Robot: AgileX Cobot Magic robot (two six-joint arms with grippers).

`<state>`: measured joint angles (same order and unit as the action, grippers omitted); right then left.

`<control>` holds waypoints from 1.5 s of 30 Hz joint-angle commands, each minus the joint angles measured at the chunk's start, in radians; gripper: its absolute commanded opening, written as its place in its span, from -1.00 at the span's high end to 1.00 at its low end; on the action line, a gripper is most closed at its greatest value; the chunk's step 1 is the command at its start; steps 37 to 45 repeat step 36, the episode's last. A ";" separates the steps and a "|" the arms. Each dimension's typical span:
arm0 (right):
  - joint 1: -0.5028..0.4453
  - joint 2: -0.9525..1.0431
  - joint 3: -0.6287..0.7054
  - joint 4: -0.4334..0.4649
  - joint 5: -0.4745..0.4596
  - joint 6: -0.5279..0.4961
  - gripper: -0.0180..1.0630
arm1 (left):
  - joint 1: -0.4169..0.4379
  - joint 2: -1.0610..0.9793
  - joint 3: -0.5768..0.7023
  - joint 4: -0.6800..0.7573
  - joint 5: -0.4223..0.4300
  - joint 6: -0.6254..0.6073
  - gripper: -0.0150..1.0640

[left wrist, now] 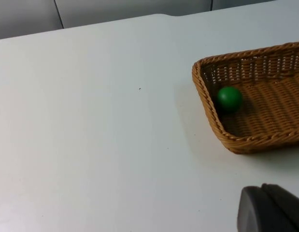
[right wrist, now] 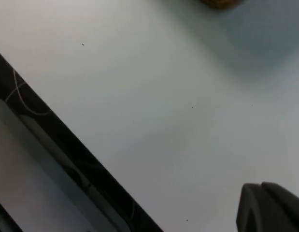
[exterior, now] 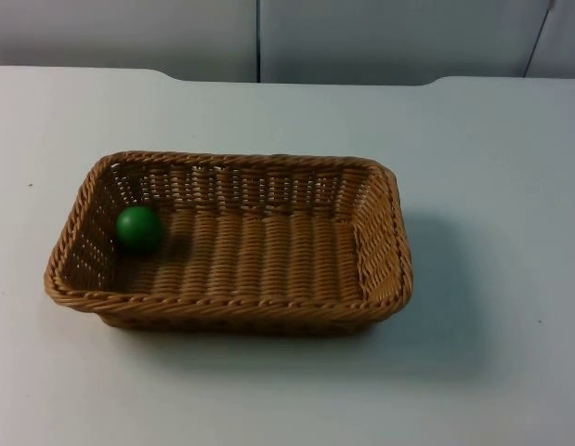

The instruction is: Pick up the basket with the left hand and place the ball into the basket with the right hand.

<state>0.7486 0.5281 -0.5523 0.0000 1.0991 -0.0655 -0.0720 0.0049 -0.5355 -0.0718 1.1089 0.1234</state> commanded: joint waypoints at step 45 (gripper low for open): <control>-0.853 -0.528 0.036 0.000 -0.026 0.039 0.97 | -0.006 -0.005 0.002 0.000 -0.004 -0.007 0.97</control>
